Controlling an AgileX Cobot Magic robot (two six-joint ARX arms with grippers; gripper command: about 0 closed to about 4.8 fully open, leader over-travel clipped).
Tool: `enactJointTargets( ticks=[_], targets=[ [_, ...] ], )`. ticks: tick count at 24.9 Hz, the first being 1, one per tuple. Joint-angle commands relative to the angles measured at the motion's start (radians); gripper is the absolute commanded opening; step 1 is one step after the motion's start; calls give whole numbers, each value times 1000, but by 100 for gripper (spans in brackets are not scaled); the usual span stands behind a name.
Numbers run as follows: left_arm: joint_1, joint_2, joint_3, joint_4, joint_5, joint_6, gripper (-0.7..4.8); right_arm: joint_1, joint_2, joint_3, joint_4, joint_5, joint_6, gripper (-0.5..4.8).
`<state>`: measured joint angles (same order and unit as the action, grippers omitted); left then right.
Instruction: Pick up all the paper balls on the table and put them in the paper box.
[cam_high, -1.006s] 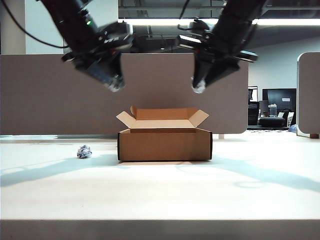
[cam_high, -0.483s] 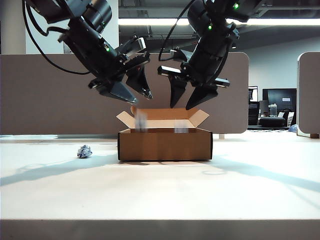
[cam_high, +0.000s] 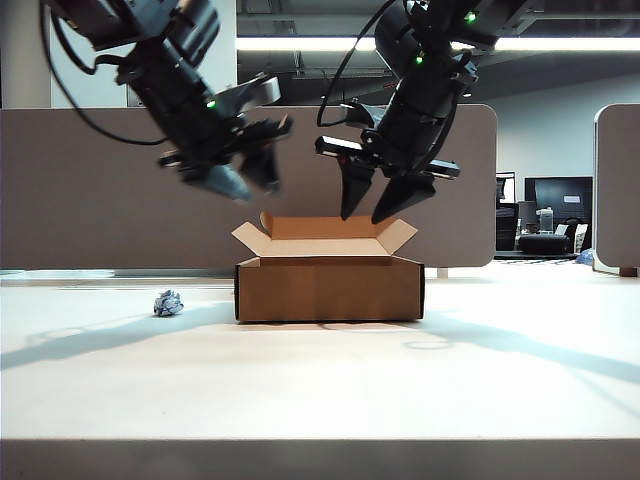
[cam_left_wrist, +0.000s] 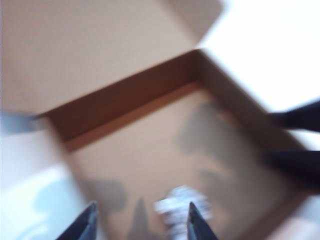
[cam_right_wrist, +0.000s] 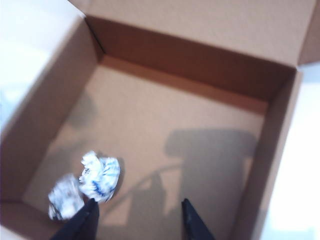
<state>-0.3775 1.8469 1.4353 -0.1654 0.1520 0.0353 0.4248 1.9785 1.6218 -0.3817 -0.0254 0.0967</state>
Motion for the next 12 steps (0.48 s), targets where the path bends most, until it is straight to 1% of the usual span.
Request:
enactJointTargets(
  ticks=[1, 2, 5, 8, 12],
  targets=[
    [36, 0, 4, -75, -93, 42, 225, -10, -15, 6, -56, 7, 0, 230],
    [60, 9, 4, -97, -128, 47, 225, -18, -16, 6, -95, 8, 0, 230],
    [103, 31, 4, -111, -130, 47, 225, -19, -17, 6, -169, 65, -32, 230],
    [123, 56, 4, -118, -129, 47, 225, -19, -22, 5, -207, 112, -73, 230],
    [134, 108, 8, -133, -130, 47, 225, -24, -40, 6, -227, 140, -76, 230]
  ],
)
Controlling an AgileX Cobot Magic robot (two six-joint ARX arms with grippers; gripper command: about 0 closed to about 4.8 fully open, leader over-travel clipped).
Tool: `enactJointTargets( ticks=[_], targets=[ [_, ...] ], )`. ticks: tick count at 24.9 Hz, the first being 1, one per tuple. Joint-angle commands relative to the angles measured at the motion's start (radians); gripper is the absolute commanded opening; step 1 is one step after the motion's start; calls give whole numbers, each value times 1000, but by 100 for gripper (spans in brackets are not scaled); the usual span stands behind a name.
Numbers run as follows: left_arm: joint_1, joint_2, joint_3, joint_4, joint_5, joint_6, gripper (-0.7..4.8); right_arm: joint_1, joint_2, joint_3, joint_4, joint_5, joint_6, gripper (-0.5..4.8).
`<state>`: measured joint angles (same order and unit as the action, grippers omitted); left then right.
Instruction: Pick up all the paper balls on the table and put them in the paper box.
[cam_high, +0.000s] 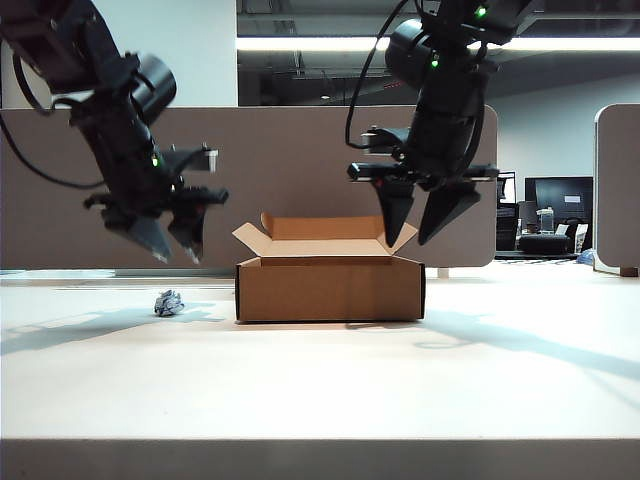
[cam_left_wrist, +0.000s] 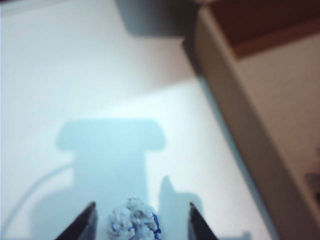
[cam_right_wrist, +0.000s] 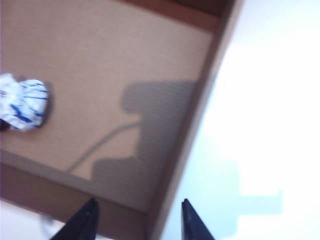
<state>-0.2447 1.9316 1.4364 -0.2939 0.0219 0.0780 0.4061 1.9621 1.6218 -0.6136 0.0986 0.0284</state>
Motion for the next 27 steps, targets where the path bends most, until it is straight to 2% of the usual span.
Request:
enactJointTargets(
  ticks=[1, 15, 22, 24, 27],
  targets=[
    [2, 43, 7, -5, 0, 4, 225, -6, -34, 5, 4, 16, -8, 230],
    [3, 86, 7, 37, -26, 23, 224, -6, -71, 5, 4, 42, -30, 229],
    [3, 86, 7, -1, -21, 23, 223, -6, -71, 5, 5, 42, -30, 229],
    [3, 86, 7, -21, -18, 23, 211, -6, -71, 5, 5, 42, -30, 229],
    [3, 86, 7, -29, 46, 22, 211, -6, -71, 5, 4, 42, -30, 229]
  ],
)
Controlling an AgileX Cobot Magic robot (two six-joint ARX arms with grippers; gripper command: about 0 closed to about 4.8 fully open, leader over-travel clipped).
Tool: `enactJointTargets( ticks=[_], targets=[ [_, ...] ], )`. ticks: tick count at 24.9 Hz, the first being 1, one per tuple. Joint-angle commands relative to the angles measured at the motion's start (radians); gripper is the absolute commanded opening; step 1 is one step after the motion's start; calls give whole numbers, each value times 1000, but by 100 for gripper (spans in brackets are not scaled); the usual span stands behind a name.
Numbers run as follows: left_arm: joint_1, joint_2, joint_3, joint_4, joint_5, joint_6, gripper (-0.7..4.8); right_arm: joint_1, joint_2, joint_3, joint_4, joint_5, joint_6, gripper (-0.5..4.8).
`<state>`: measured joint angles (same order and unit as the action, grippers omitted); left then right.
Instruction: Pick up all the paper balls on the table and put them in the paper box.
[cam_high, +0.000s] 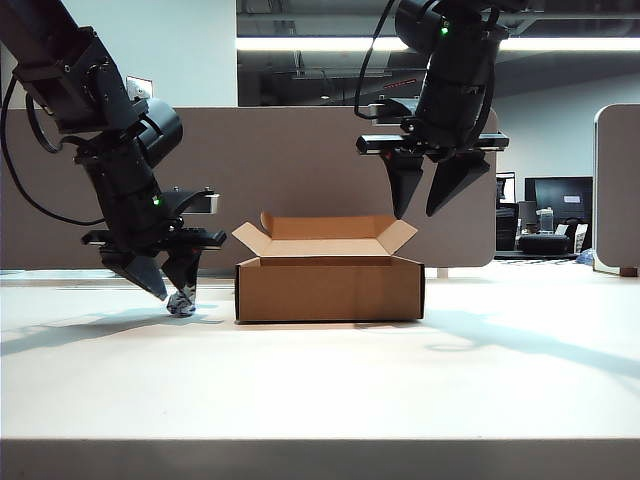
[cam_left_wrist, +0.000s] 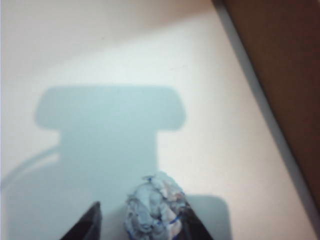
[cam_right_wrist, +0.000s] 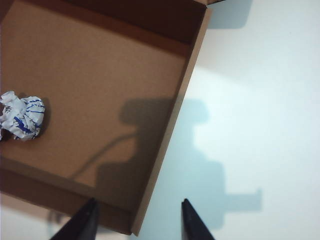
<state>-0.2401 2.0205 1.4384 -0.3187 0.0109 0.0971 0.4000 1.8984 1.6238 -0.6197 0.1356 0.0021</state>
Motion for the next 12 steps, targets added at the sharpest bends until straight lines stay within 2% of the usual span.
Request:
enactJointTargets(
  ticks=[1, 8, 10, 12],
  targets=[
    [-2, -3, 5, -5, 75, 3, 211, 0, -7, 3, 10, 5, -4, 229],
    [-4, -3, 5, -10, 81, 1, 200, 0, -7, 3, 8, 5, -4, 229],
    [-4, -3, 5, -11, 79, 1, 157, 0, -7, 3, 2, 5, -4, 228],
    [-4, -3, 5, -11, 79, 1, 143, 0, -7, 3, -5, 5, -4, 209]
  ],
)
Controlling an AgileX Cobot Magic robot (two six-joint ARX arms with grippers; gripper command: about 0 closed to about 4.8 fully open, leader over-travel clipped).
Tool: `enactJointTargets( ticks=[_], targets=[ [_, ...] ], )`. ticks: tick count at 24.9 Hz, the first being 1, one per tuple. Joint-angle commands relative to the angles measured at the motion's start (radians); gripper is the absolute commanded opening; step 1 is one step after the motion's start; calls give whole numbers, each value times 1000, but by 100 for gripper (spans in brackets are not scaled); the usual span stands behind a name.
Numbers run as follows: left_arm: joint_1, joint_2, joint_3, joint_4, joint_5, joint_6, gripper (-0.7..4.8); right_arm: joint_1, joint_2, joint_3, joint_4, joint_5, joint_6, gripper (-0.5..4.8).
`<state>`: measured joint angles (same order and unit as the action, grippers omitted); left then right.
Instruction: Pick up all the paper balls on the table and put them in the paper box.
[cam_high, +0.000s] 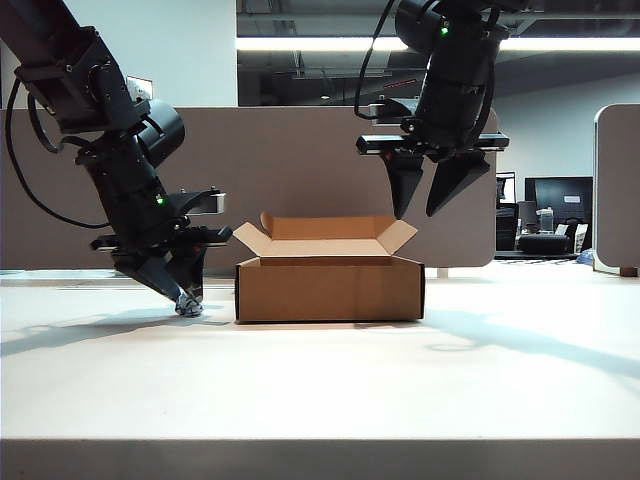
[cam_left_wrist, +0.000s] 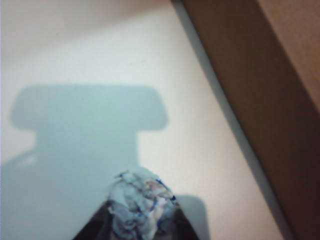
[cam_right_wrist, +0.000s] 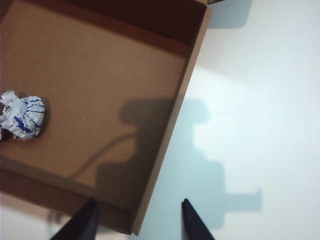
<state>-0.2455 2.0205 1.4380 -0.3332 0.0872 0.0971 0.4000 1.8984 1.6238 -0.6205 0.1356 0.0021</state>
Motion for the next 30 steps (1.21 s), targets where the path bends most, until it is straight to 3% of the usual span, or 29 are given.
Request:
enactJointTargets(
  ticks=[1, 9, 13, 19, 21, 24, 30],
  targets=[
    [2, -3, 6, 3, -1, 1, 142, 0, -7, 3, -3, 5, -4, 208],
    [2, -6, 55, -35, -5, 1, 142, -6, -9, 3, -4, 5, -4, 208],
    [-1, -8, 235, -180, -4, 2, 142, -11, -18, 3, -4, 6, -4, 208],
    [-13, -8, 350, -242, 0, -1, 143, -11, -32, 3, -2, 5, -3, 208],
    [-16, -2, 350, -279, -1, 0, 177, -11, -32, 3, -3, 5, -4, 208],
    [-23, 34, 350, -329, -5, 0, 302, -11, -33, 3, -3, 5, -4, 208],
    [-24, 102, 350, -389, -23, 0, 301, -11, -33, 3, -4, 5, -4, 208]
  ],
)
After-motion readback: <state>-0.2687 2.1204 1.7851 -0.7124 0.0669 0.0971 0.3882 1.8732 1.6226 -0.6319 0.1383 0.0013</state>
